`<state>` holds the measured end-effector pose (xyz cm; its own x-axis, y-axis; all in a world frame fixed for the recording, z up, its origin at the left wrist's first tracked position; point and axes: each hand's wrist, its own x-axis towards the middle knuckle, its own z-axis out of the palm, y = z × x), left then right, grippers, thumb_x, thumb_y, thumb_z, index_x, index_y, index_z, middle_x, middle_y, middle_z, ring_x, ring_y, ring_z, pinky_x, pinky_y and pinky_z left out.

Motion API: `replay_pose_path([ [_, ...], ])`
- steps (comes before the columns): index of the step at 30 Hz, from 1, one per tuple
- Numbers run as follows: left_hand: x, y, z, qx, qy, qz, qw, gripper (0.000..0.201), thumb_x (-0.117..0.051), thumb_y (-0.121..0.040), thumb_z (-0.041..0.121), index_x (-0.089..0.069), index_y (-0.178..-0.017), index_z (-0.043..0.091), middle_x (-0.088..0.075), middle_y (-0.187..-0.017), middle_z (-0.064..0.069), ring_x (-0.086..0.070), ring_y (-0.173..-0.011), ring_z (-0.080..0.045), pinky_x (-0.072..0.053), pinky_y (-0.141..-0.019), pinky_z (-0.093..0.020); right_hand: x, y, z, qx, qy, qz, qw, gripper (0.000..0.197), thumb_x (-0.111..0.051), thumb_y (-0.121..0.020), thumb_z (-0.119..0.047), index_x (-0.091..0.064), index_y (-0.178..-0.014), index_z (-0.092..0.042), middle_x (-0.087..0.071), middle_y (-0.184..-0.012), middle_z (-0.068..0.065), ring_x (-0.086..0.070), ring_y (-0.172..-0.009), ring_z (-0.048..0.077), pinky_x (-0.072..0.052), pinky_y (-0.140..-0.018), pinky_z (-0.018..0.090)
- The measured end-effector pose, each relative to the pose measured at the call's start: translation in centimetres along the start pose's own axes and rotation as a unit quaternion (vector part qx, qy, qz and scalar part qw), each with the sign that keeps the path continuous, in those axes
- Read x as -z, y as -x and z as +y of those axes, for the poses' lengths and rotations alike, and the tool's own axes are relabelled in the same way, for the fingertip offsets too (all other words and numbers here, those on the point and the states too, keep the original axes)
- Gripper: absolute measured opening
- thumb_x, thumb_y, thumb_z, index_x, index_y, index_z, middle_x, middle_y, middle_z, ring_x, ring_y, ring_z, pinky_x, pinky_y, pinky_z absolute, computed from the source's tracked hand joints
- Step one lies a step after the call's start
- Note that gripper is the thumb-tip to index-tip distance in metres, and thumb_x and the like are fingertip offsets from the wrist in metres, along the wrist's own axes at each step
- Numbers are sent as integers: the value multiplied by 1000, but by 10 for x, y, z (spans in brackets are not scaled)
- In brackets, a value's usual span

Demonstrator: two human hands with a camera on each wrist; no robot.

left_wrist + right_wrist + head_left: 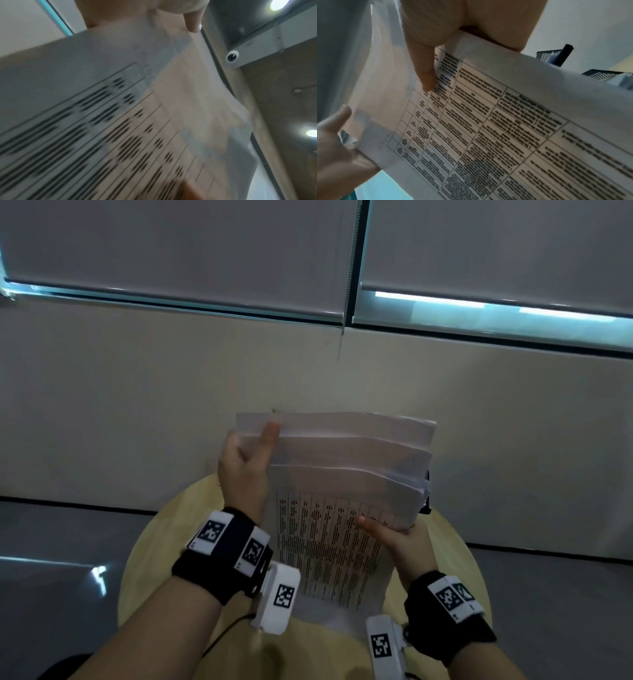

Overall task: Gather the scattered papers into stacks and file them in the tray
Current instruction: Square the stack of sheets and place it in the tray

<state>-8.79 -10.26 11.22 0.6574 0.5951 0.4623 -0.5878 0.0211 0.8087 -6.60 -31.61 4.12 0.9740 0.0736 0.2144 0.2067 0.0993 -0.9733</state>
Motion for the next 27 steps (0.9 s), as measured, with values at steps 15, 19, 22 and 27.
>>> replay_pose_path([
  [15, 22, 2, -35, 116, -29, -171, 978, 84, -83, -45, 63, -61, -100, 3, -68, -91, -8, -64, -89, -24, -52, -79, -35, 8, 0, 1, -14, -57, 8, 998, 65, -92, -35, -49, -77, -85, -10, -75, -93, 14, -71, -92, 30, -52, -92, 50],
  [19, 26, 27, -52, 207, -62, -170, 961, 61, -90, -47, 37, -71, -97, 7, -75, -93, -7, -70, -92, -22, -51, -94, -45, 0, 5, -6, 0, -66, 18, 998, 63, -92, -43, -41, -75, -90, -2, -74, -91, 16, -71, -90, 31, -53, -91, 51],
  [22, 17, 37, -39, 180, -45, -101, 977, 23, -78, -72, 13, -71, -92, 5, -74, -88, -12, -70, -87, -28, -55, -87, -47, -7, 10, -22, 26, -76, 39, 996, 38, -82, -65, -21, -72, -96, 0, -75, -92, 12, -71, -92, 28, -53, -91, 48],
  [27, 17, 54, -30, 115, -68, -62, 989, 20, -78, -73, 19, -71, -86, 7, -73, -84, -11, -69, -81, -24, -57, -73, -37, -5, 23, -24, 51, -65, 47, 996, 16, -78, -71, -14, -74, -86, -15, -75, -90, 8, -69, -91, 26, -56, -82, 40],
])
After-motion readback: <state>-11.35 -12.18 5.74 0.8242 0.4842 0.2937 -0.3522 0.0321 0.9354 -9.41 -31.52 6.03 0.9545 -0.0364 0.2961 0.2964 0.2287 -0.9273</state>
